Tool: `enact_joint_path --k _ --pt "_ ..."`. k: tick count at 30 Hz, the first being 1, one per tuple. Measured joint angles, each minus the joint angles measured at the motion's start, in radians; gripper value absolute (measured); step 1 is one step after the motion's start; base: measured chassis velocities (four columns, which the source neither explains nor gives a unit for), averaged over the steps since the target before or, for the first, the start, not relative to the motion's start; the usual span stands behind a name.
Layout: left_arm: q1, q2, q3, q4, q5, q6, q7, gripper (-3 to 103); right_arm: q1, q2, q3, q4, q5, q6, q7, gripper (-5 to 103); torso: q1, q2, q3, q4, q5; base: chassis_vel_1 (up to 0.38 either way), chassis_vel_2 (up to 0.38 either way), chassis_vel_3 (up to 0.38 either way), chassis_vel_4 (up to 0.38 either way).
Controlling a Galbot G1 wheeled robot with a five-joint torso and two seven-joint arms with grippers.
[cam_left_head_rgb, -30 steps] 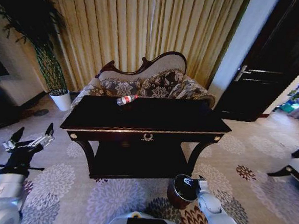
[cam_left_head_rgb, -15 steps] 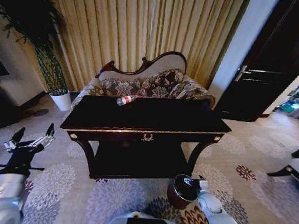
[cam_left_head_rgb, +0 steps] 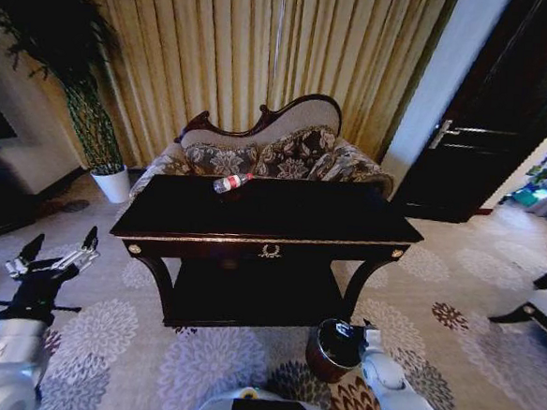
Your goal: Move to the front of the table and place the trash on the table into the trash bin.
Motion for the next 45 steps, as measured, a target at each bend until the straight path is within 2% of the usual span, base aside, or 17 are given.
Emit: enact_joint_path --k 4,6,8,10,13,16,19,27,30,45 --pt "-0.003 -0.001 0.000 0.000 -0.002 0.000 0.000 100 -0.048 -0.001 0.074 0.143 0.013 -0.001 -0.001 100 0.000 0.000 0.000 0.0003 -0.0004 0.000 0.000 0.000 0.000" --pt "-0.004 -0.002 -0.001 0.000 -0.002 0.000 0.000 100 -0.098 -0.009 0.143 0.253 0.064 -0.002 -0.002 100 0.000 0.000 0.000 -0.0007 0.0000 0.000 0.000 0.000 0.000" --pt "-0.005 -0.003 -0.001 0.000 -0.002 0.000 0.000 100 -0.108 -0.015 0.160 0.285 0.090 -0.001 -0.003 100 0.000 0.000 0.000 -0.0005 -0.0002 0.000 0.000 0.000 0.000" --pt "-0.005 -0.003 -0.001 0.000 -0.003 0.000 0.000 100 -0.137 -0.035 0.209 0.403 0.210 0.000 -0.004 100 0.000 0.000 0.000 -0.0002 0.0000 0.000 0.000 0.000 0.000" --pt "-0.006 -0.003 0.000 0.000 -0.003 0.000 0.000 100 -0.143 -0.047 0.231 0.457 0.253 0.000 -0.004 100 0.000 0.000 0.000 0.0001 -0.0002 0.000 0.000 0.000 0.000" --pt "-0.010 0.000 0.000 0.000 -0.004 0.000 -0.002 100 -0.148 -0.086 0.284 0.616 0.333 -0.001 -0.002 100 0.000 0.000 0.000 0.0000 -0.0002 0.000 0.000 0.000 0.000" --pt "-0.010 0.001 -0.002 0.000 -0.005 0.000 -0.005 100 -0.146 -0.113 0.300 0.689 0.353 -0.003 0.013 100 0.000 0.000 0.000 0.0001 -0.0004 0.000 0.000 0.000 0.000" --pt "-0.007 0.003 -0.007 0.000 -0.006 0.004 -0.009 100 -0.158 -0.139 0.315 0.791 0.335 -0.029 0.028 100 0.000 0.000 0.000 -0.0001 -0.0002 0.000 0.000 0.000 0.000" --pt "-0.007 0.009 -0.009 0.000 -0.007 0.007 -0.010 100 -0.168 -0.137 0.318 0.818 0.308 -0.064 0.030 100 0.000 0.000 0.000 -0.0001 -0.0002 0.000 0.000 0.000 0.000" --pt "-0.010 0.008 -0.005 0.000 -0.007 0.009 -0.010 100 -0.168 -0.140 0.304 0.813 0.288 -0.067 -0.006 100 0.000 0.000 0.000 -0.0002 -0.0002 -0.009 0.009 0.010 -0.011"
